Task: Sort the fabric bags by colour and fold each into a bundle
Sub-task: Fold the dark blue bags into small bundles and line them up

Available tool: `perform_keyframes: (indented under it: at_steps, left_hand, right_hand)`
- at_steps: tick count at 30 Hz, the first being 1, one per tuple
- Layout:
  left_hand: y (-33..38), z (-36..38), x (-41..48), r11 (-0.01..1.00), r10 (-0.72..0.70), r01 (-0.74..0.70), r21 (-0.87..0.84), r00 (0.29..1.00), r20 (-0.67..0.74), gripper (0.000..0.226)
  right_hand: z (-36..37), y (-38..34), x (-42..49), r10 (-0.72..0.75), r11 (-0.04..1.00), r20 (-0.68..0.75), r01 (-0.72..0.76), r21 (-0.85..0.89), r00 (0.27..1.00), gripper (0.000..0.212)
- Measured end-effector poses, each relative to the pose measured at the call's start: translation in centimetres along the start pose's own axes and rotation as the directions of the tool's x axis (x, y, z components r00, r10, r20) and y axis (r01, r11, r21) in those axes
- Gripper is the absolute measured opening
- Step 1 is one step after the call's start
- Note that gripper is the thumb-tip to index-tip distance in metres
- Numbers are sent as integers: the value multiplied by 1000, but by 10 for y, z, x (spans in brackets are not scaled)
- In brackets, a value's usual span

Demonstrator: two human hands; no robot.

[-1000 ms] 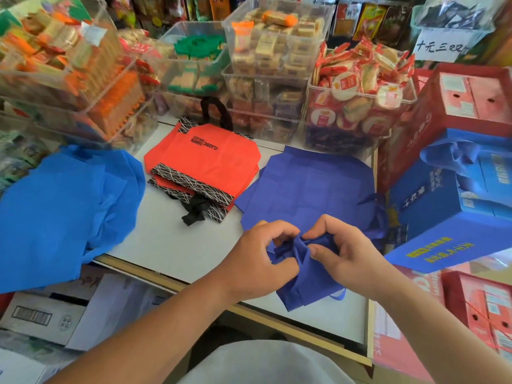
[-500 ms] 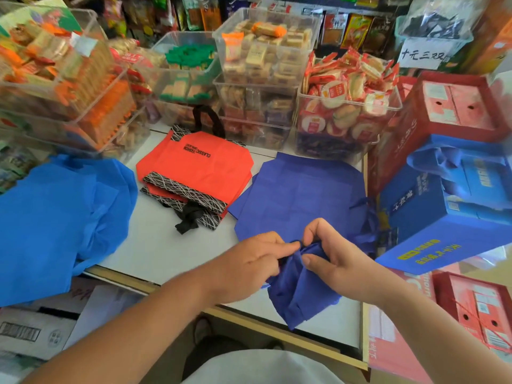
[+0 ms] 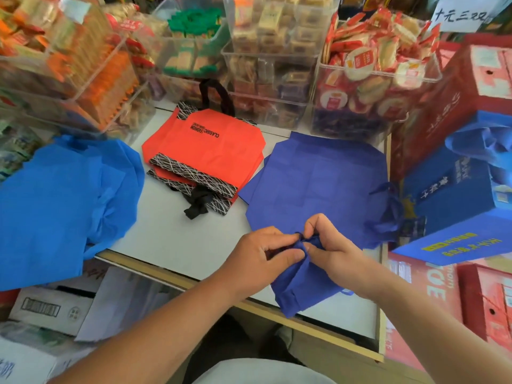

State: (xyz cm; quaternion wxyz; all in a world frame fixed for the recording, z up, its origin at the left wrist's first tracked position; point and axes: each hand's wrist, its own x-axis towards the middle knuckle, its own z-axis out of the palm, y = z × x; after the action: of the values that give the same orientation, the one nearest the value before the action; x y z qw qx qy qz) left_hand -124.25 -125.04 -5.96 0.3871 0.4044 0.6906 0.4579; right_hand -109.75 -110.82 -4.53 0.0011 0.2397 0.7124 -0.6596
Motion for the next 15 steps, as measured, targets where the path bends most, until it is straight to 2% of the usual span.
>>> perform_keyframes:
  at_steps: [3,6,9,13,15]
  left_hand:
    - [-12,-4,5,991,-23,24,133,1000,-11,31]
    - [-27,-15,7,961,-109,79,264,989,104,23]
    - [-37,-29,5,968,-172,136,212,972,161,15]
    - [-55,-45,9,978,-198,186,98,970,142,16]
    - [-69,-53,20,972,-235,229,60,963,130,16]
  right_hand:
    - [8,3,16,25,999,-48,-22,46,999,7]
    - [18,10,31,64,998,-27,-64,-15,998,18]
    - [31,11,49,120,992,-31,-121,-36,992,25]
    - [50,8,82,177,981,-63,-171,91,982,8]
    - [60,13,104,194,977,-87,-184,106,977,18]
